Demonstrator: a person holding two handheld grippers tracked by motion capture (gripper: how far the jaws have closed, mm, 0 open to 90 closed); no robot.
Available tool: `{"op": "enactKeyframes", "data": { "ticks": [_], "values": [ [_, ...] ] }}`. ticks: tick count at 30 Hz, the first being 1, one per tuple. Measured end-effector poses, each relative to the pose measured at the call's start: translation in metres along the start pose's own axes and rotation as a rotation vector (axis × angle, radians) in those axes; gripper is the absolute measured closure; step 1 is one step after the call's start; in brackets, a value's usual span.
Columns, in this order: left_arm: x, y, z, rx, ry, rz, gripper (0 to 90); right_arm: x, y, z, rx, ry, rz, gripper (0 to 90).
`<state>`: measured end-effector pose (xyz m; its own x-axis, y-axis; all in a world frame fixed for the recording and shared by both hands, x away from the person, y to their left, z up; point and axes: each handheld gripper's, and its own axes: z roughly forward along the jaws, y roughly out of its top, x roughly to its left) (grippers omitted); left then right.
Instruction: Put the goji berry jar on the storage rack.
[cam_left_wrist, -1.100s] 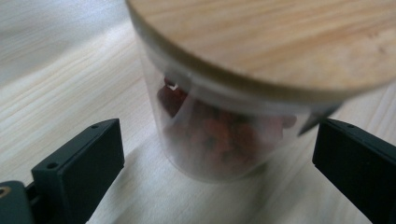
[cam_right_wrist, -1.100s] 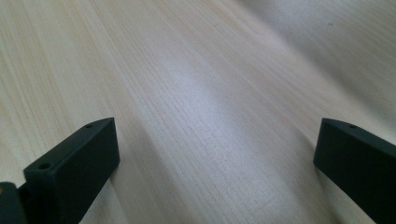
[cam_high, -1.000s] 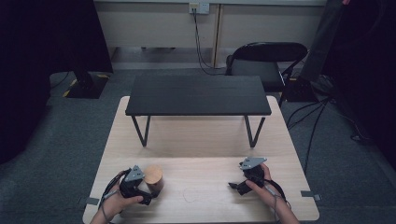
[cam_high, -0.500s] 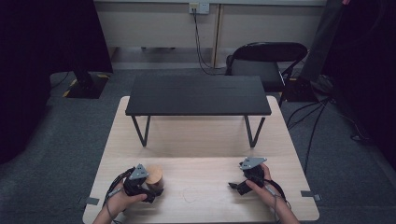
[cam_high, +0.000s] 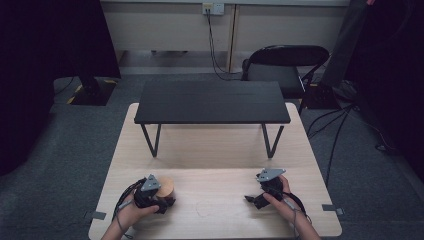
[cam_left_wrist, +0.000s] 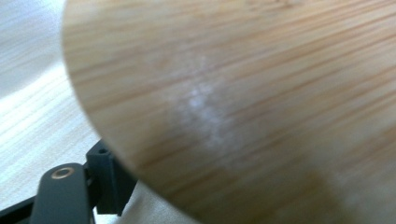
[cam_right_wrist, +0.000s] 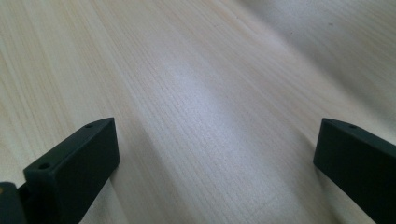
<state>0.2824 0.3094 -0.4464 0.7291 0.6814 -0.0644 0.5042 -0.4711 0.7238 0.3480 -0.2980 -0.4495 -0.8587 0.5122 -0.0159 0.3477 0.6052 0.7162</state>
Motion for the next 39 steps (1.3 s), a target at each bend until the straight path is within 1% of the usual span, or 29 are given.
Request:
{"op": "enactKeyframes", "data": {
  "ticks": [1, 3, 5, 7, 8, 10, 13, 15, 16, 18, 22, 25, 28, 31, 34, 39],
  "values": [
    [-0.001, 0.000, 0.000, 0.000, 0.002, 0.010, 23.4, 0.000, 0.000, 0.000, 0.000, 0.000, 0.000, 0.0],
    [-0.001, 0.000, 0.000, -0.002, 0.003, 0.008, 23.7, 0.000, 0.000, 0.000, 0.000, 0.000, 0.000, 0.0],
    [-0.002, 0.000, 0.000, -0.004, 0.009, 0.019, 24.1, 0.000, 0.000, 0.000, 0.000, 0.000, 0.000, 0.0],
    [-0.006, 0.000, 0.000, -0.007, 0.025, 0.032, 24.6, 0.000, 0.000, 0.000, 0.000, 0.000, 0.000, 0.0],
    [-0.008, 0.001, 0.000, -0.005, 0.033, 0.045, 25.0, 0.000, 0.000, 0.000, 0.000, 0.000, 0.000, 0.0],
    [-0.011, 0.002, 0.000, -0.008, 0.038, 0.047, 25.4, 0.000, 0.000, 0.000, 0.000, 0.000, 0.000, 0.0],
    [-0.010, 0.001, 0.000, -0.008, 0.029, 0.051, 25.4, 0.000, 0.000, 0.000, 0.000, 0.000, 0.000, 0.0],
    [-0.009, 0.001, -0.001, -0.014, 0.016, 0.033, 25.5, 0.000, 0.000, 0.000, 0.000, 0.000, 0.000, 0.0],
    [-0.009, 0.001, -0.001, -0.012, 0.011, 0.033, 25.5, 0.000, 0.000, 0.000, 0.000, 0.000, 0.000, 0.0],
    [-0.010, 0.002, -0.002, -0.012, 0.006, 0.047, 25.5, 0.000, 0.000, 0.000, 0.000, 0.000, 0.000, 0.0],
    [-0.010, 0.006, -0.007, -0.029, -0.004, 0.038, 25.5, 0.000, 0.000, 0.000, 0.000, 0.000, 0.000, 0.0],
    [-0.010, 0.011, -0.011, -0.035, -0.011, 0.030, 25.5, 0.000, 0.000, 0.000, 0.000, 0.000, 0.000, 0.0],
    [-0.008, 0.017, -0.015, -0.045, -0.022, 0.032, 25.5, 0.000, 0.000, 0.000, 0.000, 0.000, 0.000, 0.0],
    [-0.006, 0.026, -0.019, -0.043, -0.025, 0.043, 25.5, 0.000, 0.000, 0.000, 0.000, 0.000, 0.000, 0.0],
    [-0.004, 0.034, -0.023, -0.049, -0.033, 0.042, 25.5, 0.000, 0.000, 0.000, 0.000, 0.000, -0.001, 0.0],
    [-0.002, 0.051, -0.032, -0.053, -0.033, 0.055, 25.5, 0.000, 0.000, 0.000, 0.000, 0.000, 0.000, 0.0]
  ]
}}
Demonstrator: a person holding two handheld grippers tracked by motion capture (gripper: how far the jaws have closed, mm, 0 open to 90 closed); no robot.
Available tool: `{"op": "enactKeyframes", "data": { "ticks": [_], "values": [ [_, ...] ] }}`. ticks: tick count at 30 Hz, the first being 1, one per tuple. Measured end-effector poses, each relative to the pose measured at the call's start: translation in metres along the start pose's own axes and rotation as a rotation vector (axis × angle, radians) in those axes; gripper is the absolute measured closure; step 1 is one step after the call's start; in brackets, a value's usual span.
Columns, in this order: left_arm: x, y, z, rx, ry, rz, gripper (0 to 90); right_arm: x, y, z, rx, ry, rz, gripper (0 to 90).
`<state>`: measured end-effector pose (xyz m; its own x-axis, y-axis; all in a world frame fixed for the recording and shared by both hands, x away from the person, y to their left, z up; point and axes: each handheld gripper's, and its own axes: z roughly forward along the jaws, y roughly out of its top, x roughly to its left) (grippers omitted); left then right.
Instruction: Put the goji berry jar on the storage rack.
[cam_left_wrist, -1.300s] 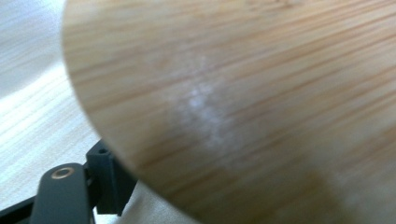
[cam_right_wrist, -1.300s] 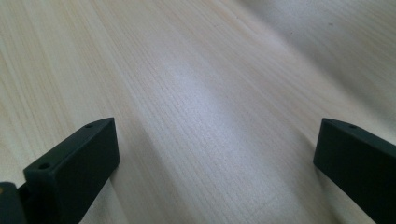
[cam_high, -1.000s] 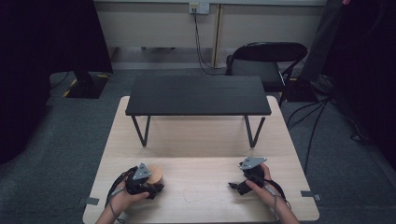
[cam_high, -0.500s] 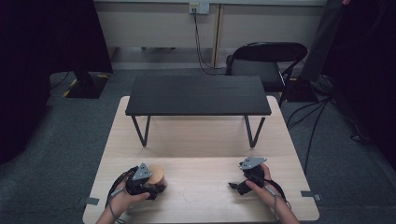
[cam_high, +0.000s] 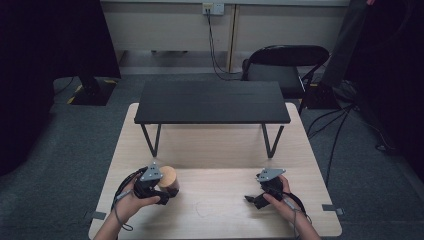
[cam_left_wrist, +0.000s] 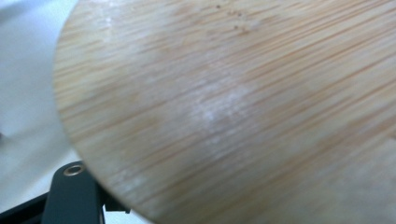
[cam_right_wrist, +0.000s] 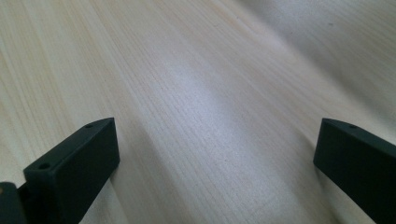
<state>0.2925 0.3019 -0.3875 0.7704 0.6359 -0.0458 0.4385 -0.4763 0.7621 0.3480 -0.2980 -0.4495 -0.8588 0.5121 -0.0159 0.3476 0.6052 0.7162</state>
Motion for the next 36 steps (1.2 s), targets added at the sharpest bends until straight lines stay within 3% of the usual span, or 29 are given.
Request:
{"op": "enactKeyframes", "data": {
  "ticks": [11, 28, 36],
  "values": [
    [0.007, 0.053, -0.016, 0.008, -0.015, 0.042, 25.5, 0.000, 0.000, 0.000, 0.000, 0.000, 0.000, 0.0],
    [0.023, 0.119, -0.030, -0.006, -0.040, 0.055, 25.5, 0.000, 0.000, 0.000, 0.000, 0.000, 0.000, 0.0],
    [0.025, 0.149, -0.031, 0.008, -0.003, 0.066, 25.5, 0.000, 0.000, 0.000, 0.000, 0.000, 0.000, 0.0]
  ]
}}
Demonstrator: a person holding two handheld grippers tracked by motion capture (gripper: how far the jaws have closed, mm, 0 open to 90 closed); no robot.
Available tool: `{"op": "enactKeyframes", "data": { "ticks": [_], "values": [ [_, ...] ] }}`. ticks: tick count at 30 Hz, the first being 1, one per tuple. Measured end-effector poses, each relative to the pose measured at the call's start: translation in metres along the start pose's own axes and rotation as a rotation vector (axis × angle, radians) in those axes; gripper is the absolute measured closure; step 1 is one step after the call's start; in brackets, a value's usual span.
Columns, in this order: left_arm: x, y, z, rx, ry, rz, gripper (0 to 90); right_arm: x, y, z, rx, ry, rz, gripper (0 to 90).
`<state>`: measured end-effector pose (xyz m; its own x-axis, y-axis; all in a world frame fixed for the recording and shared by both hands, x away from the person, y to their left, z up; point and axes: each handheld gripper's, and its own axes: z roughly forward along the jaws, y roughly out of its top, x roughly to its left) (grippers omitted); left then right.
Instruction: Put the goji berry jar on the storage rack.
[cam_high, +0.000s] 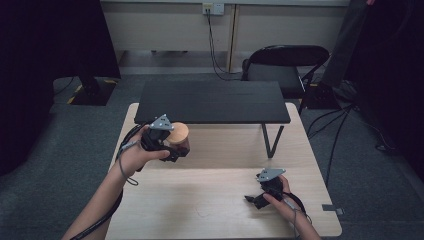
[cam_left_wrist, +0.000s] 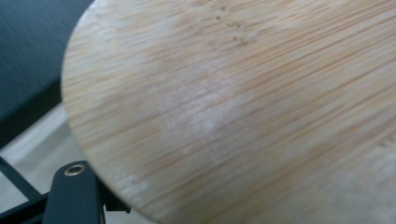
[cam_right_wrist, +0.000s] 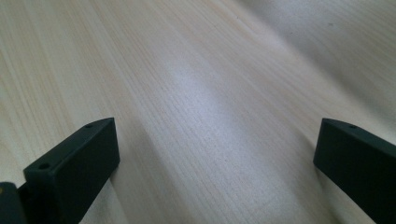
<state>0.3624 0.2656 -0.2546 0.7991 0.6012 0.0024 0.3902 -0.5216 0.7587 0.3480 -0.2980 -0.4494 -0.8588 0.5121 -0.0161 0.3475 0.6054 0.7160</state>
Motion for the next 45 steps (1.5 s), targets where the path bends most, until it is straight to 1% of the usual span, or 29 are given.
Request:
{"op": "enactKeyframes", "data": {
  "ticks": [6, 11, 15, 17, 20, 21, 27, 30, 34, 36, 39, 42, 45],
  "values": [
    [0.004, 0.018, -0.003, -0.009, 0.033, -0.009, 25.5, 0.000, 0.000, 0.000, -0.001, 0.000, -0.001, 0.0],
    [0.010, 0.030, 0.000, -0.024, 0.057, -0.040, 25.5, 0.000, 0.000, 0.000, -0.002, -0.001, -0.001, 0.0],
    [0.010, 0.043, 0.005, -0.013, 0.091, -0.047, 25.5, 0.000, 0.000, 0.000, -0.002, -0.001, -0.001, 0.0],
    [0.008, 0.050, 0.008, -0.001, 0.120, -0.042, 25.5, 0.000, 0.000, 0.000, -0.002, -0.001, -0.001, 0.0],
    [0.012, 0.058, 0.013, 0.009, 0.128, -0.056, 25.5, 0.000, 0.000, 0.000, -0.002, -0.001, 0.001, 0.0],
    [0.012, 0.060, 0.014, 0.012, 0.138, -0.057, 25.5, 0.000, 0.000, 0.000, -0.002, -0.001, 0.001, 0.0],
    [0.015, 0.066, 0.023, 0.007, 0.175, -0.088, 25.5, 0.000, 0.000, 0.000, -0.002, 0.000, 0.001, 0.0],
    [0.019, 0.067, 0.026, -0.002, 0.174, -0.114, 25.5, 0.000, 0.000, 0.000, -0.002, 0.000, 0.001, 0.0],
    [0.022, 0.072, 0.030, 0.005, 0.189, -0.125, 25.5, 0.000, 0.000, 0.000, -0.002, 0.000, 0.001, 0.0],
    [0.024, 0.074, 0.033, 0.003, 0.194, -0.143, 25.5, 0.000, 0.000, 0.000, -0.002, 0.000, 0.001, 0.0],
    [0.025, 0.076, 0.037, 0.015, 0.215, -0.149, 25.5, 0.000, 0.000, 0.000, -0.002, 0.000, 0.001, 0.0],
    [0.028, 0.077, 0.041, 0.024, 0.226, -0.161, 25.5, 0.000, 0.000, 0.000, -0.002, 0.000, 0.001, 0.0],
    [0.030, 0.076, 0.042, 0.015, 0.234, -0.171, 25.5, 0.000, 0.000, 0.000, -0.002, 0.000, 0.001, 0.0]
  ]
}}
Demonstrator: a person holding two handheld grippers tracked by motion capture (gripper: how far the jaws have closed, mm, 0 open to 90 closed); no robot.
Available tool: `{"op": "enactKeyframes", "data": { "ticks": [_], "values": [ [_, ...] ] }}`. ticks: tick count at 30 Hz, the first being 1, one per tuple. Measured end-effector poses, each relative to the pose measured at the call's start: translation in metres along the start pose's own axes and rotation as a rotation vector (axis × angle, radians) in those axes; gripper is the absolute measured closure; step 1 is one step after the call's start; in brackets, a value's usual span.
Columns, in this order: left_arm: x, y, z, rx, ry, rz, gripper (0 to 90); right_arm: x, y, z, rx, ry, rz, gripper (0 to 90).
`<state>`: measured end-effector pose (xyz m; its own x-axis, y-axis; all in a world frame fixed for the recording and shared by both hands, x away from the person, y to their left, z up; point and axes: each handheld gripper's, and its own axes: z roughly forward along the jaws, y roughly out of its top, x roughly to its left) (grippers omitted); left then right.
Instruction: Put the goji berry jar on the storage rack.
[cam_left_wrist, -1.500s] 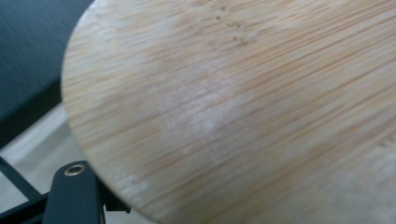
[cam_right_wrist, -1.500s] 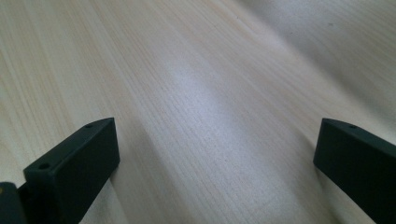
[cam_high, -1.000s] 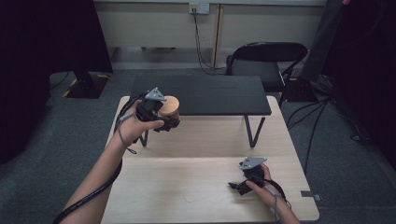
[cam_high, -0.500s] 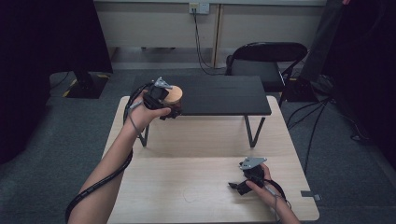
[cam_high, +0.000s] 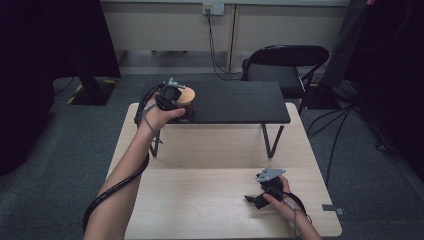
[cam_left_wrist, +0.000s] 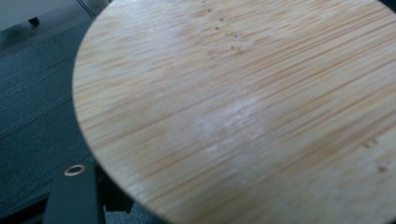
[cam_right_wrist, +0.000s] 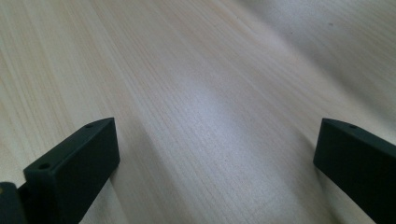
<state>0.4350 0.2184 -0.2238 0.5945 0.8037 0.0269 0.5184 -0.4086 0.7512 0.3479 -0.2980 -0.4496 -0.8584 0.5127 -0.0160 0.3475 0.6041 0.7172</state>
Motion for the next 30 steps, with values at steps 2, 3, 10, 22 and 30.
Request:
{"op": "enactKeyframes", "data": {
  "ticks": [2, 3, 10, 22, 30],
  "values": [
    [0.001, -0.001, 0.001, -0.006, -0.001, -0.004, 25.5, 0.000, 0.000, 0.000, 0.000, 0.000, 0.000, 0.0],
    [0.003, -0.002, 0.002, -0.009, -0.008, -0.013, 25.5, 0.000, 0.000, 0.000, 0.000, 0.000, 0.000, 0.0],
    [0.000, -0.004, 0.008, -0.038, 0.013, -0.046, 25.4, 0.000, 0.000, 0.000, 0.000, 0.000, 0.000, 0.0],
    [-0.007, -0.007, 0.010, -0.065, 0.044, -0.039, 24.3, 0.000, 0.000, 0.000, 0.000, 0.000, 0.000, 0.0],
    [-0.008, -0.009, 0.007, -0.053, 0.032, -0.054, 13.4, 0.000, 0.000, 0.000, 0.000, 0.002, -0.001, 0.0]
  ]
}}
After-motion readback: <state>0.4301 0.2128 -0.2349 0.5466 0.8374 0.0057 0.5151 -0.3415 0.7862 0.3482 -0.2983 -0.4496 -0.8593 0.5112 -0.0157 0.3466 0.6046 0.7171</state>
